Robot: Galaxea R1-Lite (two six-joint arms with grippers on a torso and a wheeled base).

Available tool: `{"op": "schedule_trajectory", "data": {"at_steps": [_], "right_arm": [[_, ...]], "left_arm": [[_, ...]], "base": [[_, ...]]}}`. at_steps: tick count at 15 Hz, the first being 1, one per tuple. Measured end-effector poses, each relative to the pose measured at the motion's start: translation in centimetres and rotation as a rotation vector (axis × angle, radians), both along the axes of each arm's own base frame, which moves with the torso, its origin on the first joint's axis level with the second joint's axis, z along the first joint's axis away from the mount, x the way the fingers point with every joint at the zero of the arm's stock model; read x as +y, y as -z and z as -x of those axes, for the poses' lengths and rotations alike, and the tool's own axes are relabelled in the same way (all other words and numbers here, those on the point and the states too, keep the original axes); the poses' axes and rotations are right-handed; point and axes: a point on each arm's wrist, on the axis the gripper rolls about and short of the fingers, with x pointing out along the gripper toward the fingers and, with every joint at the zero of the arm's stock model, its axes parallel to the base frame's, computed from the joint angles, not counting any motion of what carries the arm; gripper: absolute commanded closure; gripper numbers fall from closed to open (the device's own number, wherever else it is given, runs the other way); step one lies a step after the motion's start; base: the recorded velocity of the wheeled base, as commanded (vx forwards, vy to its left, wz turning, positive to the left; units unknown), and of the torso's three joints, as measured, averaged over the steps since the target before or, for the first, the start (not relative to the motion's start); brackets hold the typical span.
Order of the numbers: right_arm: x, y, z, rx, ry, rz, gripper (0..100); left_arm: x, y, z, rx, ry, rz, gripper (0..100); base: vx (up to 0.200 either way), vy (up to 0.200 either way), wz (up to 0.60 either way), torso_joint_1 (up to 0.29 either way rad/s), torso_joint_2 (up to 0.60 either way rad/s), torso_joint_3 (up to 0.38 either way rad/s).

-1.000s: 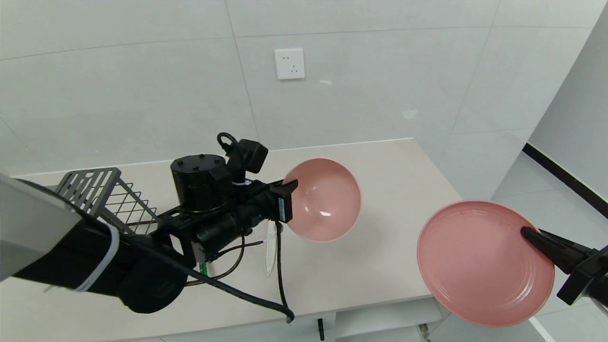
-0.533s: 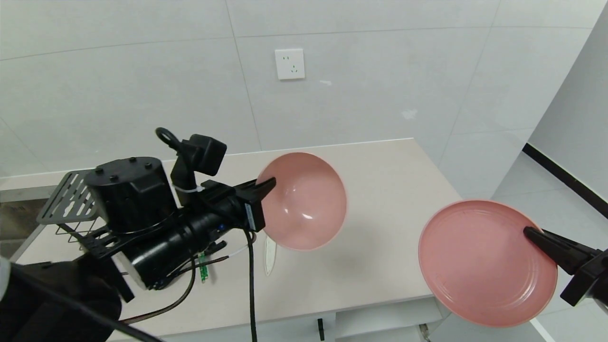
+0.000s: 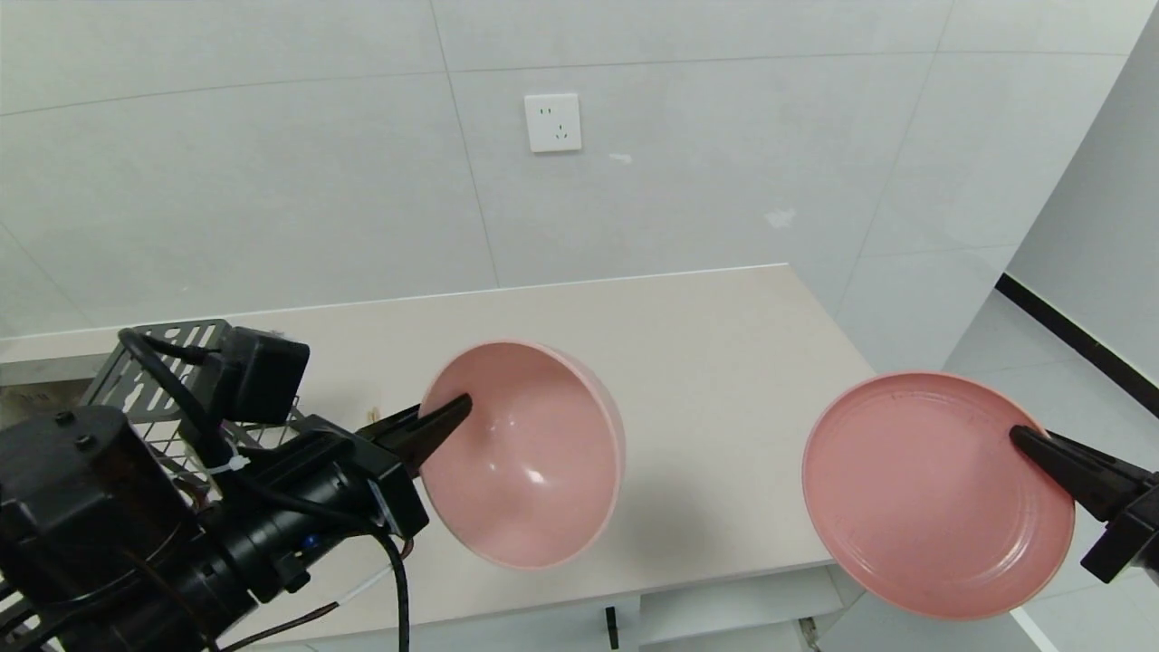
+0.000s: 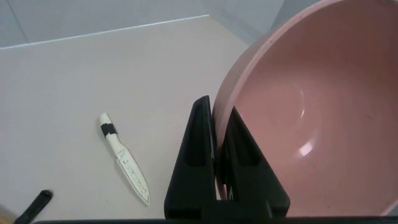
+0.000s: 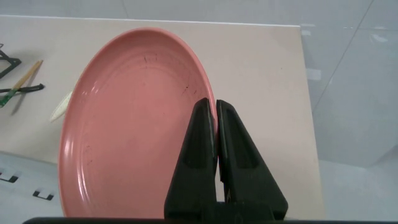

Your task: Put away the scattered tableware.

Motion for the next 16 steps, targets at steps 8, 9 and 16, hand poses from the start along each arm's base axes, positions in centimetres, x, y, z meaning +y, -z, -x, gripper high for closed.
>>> {"op": "schedule_trajectory", "data": {"at_steps": [8, 9, 16], "right_arm": [[0.4, -0.4, 0.1, -0.031, -0.002, -0.029, 100], [0.5, -0.5, 0.0, -0.038, -0.008, -0.038, 100], [1.5, -0.7, -0.3, -0.073, -0.076, -0.049, 100]], "left_arm": [[-1.1, 1.5, 2.1, -0.05, -0.289, 0.11, 100], [-1.4, 1.7, 1.7, -0.059, -0.351, 0.106, 100], [-4.0, 0.0, -1.7, -0.161, -0.372, 0.092, 100]], "base": [[0.0, 0.0, 0.0, 0.0, 0.0, 0.0], [0.0, 0.0, 0.0, 0.0, 0.0, 0.0], [0.0, 0.0, 0.0, 0.0, 0.0, 0.0]]}}
